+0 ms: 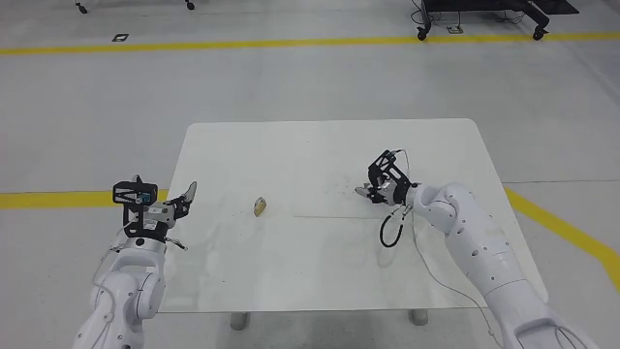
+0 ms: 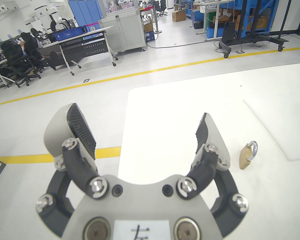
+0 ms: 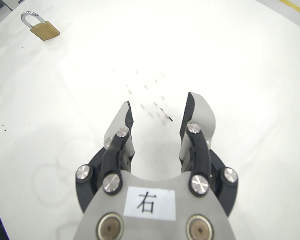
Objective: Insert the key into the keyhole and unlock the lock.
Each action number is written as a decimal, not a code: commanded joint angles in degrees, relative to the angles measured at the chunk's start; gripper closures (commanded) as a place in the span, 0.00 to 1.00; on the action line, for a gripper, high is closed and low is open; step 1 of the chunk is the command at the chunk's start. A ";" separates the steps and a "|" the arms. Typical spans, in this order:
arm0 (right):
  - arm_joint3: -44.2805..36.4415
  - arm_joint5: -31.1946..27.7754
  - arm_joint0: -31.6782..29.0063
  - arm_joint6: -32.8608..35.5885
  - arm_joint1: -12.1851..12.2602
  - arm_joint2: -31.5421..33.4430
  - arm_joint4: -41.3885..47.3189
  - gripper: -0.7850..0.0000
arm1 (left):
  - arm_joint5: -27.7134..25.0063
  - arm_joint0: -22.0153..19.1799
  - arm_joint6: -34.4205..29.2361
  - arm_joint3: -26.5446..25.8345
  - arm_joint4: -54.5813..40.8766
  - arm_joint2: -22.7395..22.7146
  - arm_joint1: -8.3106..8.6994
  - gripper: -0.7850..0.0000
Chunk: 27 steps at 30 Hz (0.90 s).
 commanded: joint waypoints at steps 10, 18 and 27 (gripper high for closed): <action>-1.56 -0.74 -0.75 -0.82 0.60 0.45 -1.12 1.00 | 0.00 0.00 0.00 0.00 0.00 0.00 0.00 0.00; -4.64 -0.34 -2.35 -0.69 1.34 1.63 -2.47 0.53 | 0.00 0.00 0.00 0.00 0.00 0.00 0.00 0.00; -5.33 -2.11 -1.52 -0.02 1.94 1.05 -7.25 0.51 | 0.00 0.00 0.00 0.00 0.00 0.00 0.00 0.00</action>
